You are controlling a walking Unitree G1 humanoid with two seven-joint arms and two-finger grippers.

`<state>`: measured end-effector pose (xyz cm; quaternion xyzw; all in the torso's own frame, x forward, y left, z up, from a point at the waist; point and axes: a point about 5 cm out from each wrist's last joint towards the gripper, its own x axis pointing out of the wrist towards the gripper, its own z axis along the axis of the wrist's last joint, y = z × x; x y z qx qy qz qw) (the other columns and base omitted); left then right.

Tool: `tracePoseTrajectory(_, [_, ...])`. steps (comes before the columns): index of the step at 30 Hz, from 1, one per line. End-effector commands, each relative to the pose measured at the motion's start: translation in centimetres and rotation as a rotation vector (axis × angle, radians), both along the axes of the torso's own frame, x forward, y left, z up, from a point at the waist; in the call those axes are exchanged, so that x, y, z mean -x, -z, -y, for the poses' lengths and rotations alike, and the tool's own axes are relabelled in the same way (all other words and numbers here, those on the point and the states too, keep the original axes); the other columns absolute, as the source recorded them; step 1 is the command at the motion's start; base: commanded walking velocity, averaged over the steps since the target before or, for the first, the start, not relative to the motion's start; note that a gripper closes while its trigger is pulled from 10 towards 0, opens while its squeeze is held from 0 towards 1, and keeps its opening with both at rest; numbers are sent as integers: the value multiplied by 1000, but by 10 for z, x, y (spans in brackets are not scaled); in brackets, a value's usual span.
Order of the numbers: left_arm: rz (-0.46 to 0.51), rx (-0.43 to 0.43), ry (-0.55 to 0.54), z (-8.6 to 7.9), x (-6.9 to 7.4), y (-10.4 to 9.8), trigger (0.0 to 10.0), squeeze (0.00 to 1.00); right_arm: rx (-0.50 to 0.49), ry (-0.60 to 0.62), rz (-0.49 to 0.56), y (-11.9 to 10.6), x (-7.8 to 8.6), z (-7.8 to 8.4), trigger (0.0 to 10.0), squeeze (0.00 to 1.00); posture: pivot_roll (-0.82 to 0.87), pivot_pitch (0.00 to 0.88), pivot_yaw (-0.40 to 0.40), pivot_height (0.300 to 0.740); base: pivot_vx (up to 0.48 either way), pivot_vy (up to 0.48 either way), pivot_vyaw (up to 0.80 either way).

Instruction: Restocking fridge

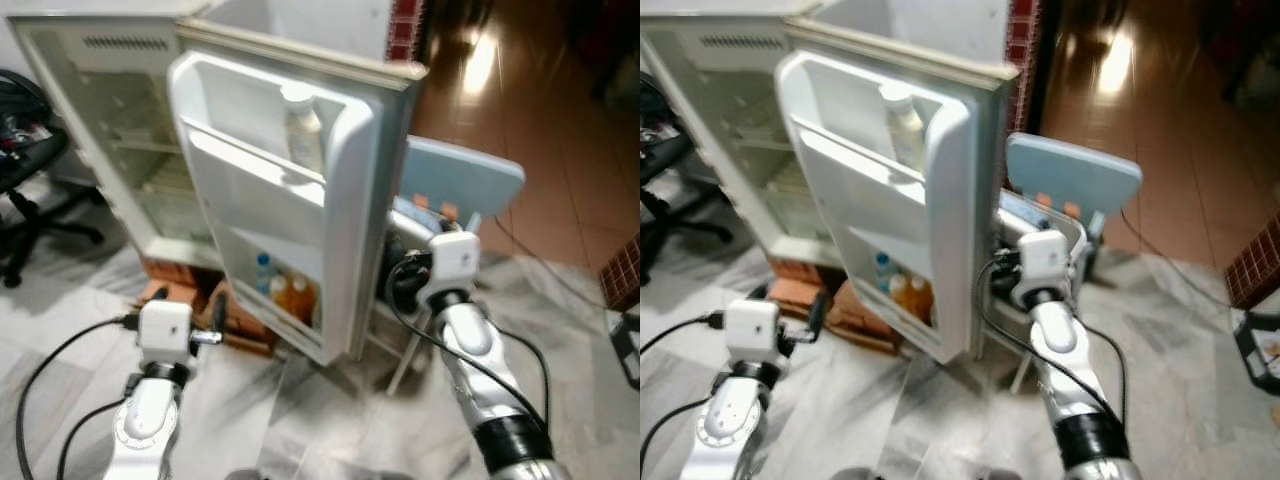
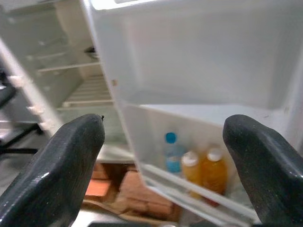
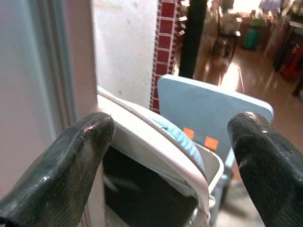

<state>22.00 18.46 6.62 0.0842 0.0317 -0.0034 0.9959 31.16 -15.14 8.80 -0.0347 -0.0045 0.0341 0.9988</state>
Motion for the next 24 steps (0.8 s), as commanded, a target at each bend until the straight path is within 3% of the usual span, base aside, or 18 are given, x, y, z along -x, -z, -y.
tracePoseTrajectory(1, [-20,-53,-73,-16,4,2,10000,0,-16,-56,45,-19,-17,-23,10000,0,48,44,13,740,0,0,0])
tracePoseTrajectory(5, [-62,-80,-136,-27,12,7,10000,0,-21,-79,54,-34,-37,-41,10000,0,70,48,6,740,0,0,0])
tracePoseTrajectory(8, [-134,-66,-226,-39,27,19,10000,0,-26,-111,80,-57,-55,-62,10000,0,86,51,-1,740,0,0,0])
tracePoseTrajectory(12, [-153,-71,-238,-40,33,22,10000,0,-45,-129,44,-63,-63,-77,10000,0,99,55,-8,740,0,0,0])
tracePoseTrajectory(16, [-161,-79,-242,-38,34,22,10000,0,-115,-214,39,-79,-68,-109,10000,0,113,53,-17,740,0,0,0])
tracePoseTrajectory(17, [-162,-78,-243,-38,34,22,10000,0,-190,-331,60,-91,-65,-132,10000,0,115,51,-20,740,0,0,0])
tracePoseTrajectory(19, [-163,-77,-244,-37,34,22,10000,0,-217,-372,69,-95,-63,-138,10000,0,115,51,-20,740,0,0,0])
tracePoseTrajectory(21, [-165,-76,-244,-37,34,23,10000,0,-333,-566,98,-108,-51,-162,10000,0,114,49,-24,740,0,0,0])
tracePoseTrajectory(23, [-168,-73,-241,-37,34,23,10000,0,-471,-854,147,-122,-25,-180,10000,0,111,50,-25,740,0,0,0])
tracePoseTrajectory(24, [-168,-72,-240,-36,34,23,10000,0,-503,-917,155,-125,-18,-182,10000,0,111,50,-25,740,0,0,0])
